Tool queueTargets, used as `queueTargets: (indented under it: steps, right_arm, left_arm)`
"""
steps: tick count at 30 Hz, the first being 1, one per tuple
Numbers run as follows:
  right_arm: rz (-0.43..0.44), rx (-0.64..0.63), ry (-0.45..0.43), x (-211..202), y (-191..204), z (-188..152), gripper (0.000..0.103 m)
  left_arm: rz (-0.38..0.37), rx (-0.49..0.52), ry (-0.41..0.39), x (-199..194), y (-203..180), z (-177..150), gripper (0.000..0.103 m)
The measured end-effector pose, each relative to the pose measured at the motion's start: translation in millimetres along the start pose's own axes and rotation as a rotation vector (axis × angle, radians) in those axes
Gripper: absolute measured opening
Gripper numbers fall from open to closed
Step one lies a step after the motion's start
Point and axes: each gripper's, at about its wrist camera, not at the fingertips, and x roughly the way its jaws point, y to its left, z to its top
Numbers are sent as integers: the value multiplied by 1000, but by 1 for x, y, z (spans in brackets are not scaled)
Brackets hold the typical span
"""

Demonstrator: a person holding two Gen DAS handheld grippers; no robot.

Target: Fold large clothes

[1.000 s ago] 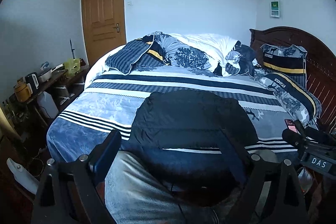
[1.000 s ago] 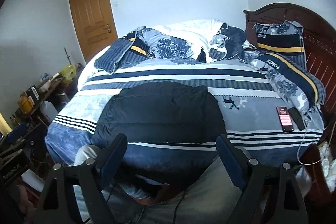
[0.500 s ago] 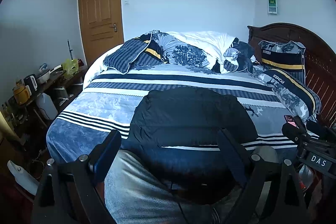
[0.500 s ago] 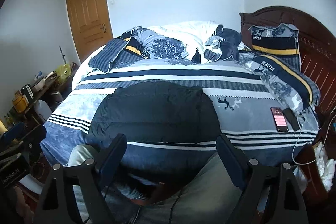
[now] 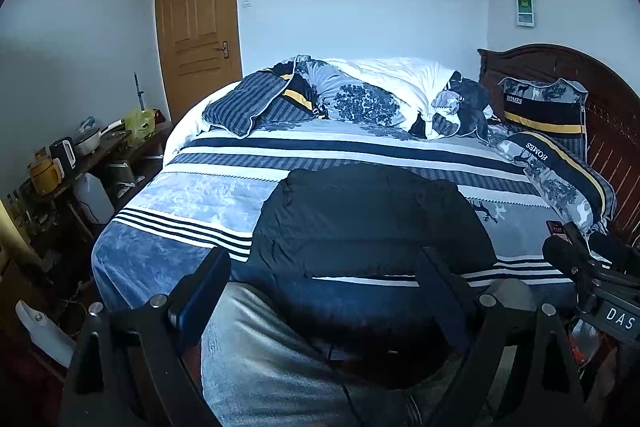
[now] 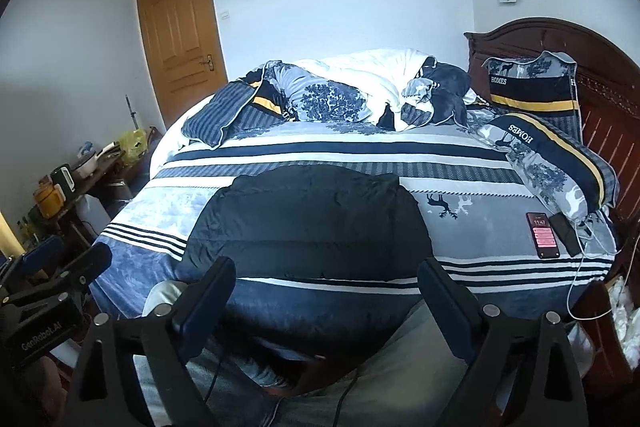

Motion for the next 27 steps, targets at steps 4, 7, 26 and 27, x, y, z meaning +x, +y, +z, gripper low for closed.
queueTargets:
  steps: [4, 7, 26, 27]
  right_arm:
    - [8, 16, 19, 3, -3, -1, 94]
    - [17, 19, 27, 5, -4, -2, 94]
    - [14, 24, 51, 7, -5, -5, 94]
    - [14, 25, 52, 7, -5, -5, 94]
  left_arm:
    - [-3, 1, -1, 0, 0, -1, 93]
    - [-4, 4, -4, -1, 0, -1, 93]
    - [-3, 9, 9, -1, 1, -3, 93]
    - [-3, 9, 10, -1, 1, -3, 93]
